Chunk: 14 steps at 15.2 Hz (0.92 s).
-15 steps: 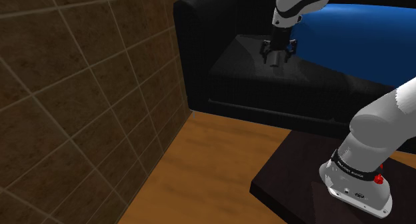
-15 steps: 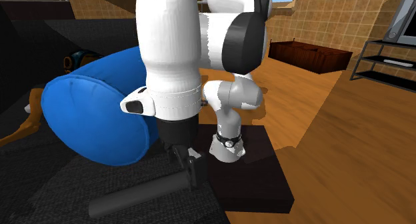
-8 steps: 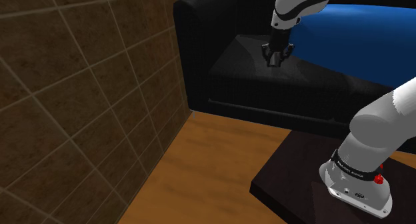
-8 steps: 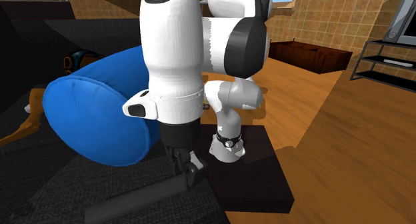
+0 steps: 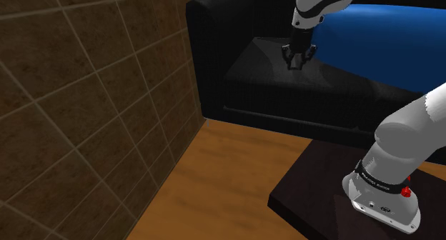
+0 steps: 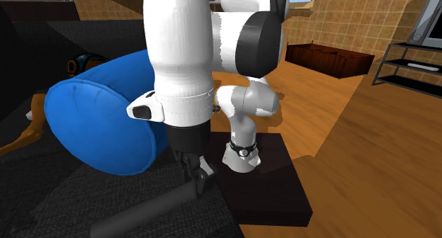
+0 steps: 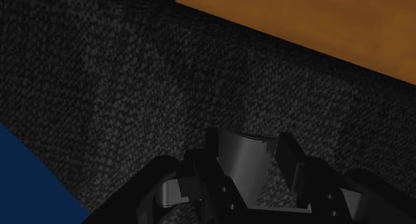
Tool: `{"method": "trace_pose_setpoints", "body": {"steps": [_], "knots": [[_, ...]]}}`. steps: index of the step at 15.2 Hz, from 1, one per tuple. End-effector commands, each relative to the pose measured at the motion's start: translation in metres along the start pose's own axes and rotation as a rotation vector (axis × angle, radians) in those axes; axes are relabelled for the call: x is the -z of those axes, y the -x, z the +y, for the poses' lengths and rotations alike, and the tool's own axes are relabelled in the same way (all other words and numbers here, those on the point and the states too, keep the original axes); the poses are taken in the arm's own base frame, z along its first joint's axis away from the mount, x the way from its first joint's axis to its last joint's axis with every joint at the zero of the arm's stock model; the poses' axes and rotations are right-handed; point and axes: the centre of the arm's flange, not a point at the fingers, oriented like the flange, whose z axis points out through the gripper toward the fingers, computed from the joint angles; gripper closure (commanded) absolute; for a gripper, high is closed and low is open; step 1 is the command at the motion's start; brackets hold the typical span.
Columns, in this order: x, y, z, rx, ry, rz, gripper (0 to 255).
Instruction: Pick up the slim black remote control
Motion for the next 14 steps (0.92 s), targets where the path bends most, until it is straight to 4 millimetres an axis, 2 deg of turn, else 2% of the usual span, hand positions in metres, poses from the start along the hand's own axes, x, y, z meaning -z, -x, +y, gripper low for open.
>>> {"method": "trace_pose_setpoints", "body": {"steps": [1,12,14], "knots": [[0.009,0.0,0.001,-0.001,0.001,-0.002,255],[0.067,-0.001,0.0,-0.001,0.001,-0.002,255],[0.068,-0.001,0.0,-0.001,0.001,-0.002,255]]}}
